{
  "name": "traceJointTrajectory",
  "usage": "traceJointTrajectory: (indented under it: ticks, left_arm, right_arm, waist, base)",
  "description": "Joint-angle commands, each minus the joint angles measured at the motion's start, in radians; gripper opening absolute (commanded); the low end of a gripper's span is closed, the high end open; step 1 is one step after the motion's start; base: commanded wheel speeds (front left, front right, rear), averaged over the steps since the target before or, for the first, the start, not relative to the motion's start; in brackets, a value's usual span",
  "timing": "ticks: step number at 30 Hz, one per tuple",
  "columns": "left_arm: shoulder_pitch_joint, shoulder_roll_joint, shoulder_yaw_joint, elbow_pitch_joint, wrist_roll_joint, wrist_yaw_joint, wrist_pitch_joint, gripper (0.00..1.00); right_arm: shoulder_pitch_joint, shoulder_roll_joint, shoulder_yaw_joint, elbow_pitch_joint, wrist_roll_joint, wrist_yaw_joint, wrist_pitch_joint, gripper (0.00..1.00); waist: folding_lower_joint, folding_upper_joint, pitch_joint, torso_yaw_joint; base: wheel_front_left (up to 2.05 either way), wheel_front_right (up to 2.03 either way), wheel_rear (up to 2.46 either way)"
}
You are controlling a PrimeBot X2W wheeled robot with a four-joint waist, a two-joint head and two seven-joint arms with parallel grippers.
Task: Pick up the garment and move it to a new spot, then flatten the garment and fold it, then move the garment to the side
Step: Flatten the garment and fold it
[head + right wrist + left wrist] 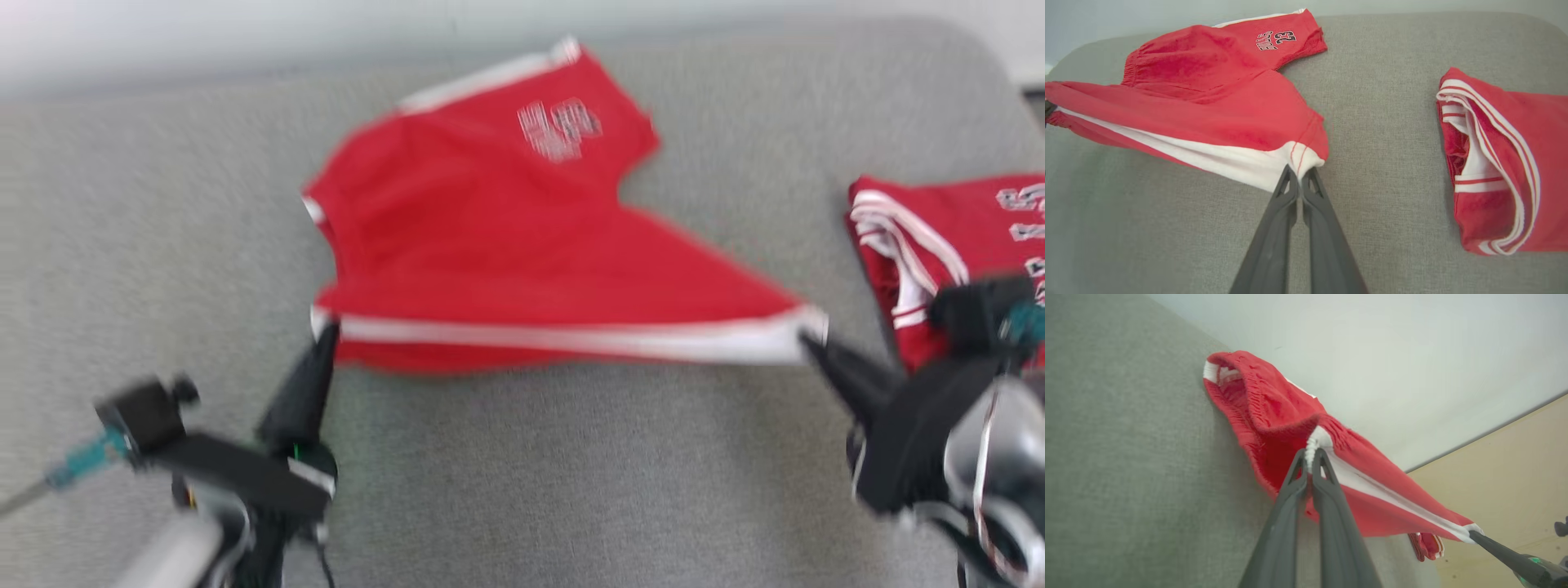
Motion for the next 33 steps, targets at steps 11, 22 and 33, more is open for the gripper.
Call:
traceJointTrajectory:
  ticks: [11, 22, 33]
  left_arm:
    - [0.307, 0.059, -0.076, -0.1, 0.058, 0.163, 0.0, 0.0]
    - [0.402, 0.057, -0.1, -0.238, 0.031, 0.203, 0.021, 0.0]
    - [0.217, -0.044, -0.081, -0.17, 0.048, 0.139, 0.027, 0.0]
  right_arm:
    - [0.358, 0.036, -0.029, -0.139, -0.033, -0.003, 0.233, 0.0]
    - [0.421, -0.004, -0.067, -0.21, -0.077, -0.003, 0.283, 0.0]
    - [0.011, -0.074, -0.001, 0.104, -0.151, -0.003, 0.12, 0.0]
  waist:
    - [0.0005, 0.0002, -0.161, 0.039]
    - [0.0005, 0.0002, -0.176, 0.062]
    - [0.0005, 0.0002, -0.116, 0.125]
  base:
    - [0.0, 0.0, 0.0]
    - [0.0, 0.0, 0.0]
    - [0.0, 0.0, 0.0]
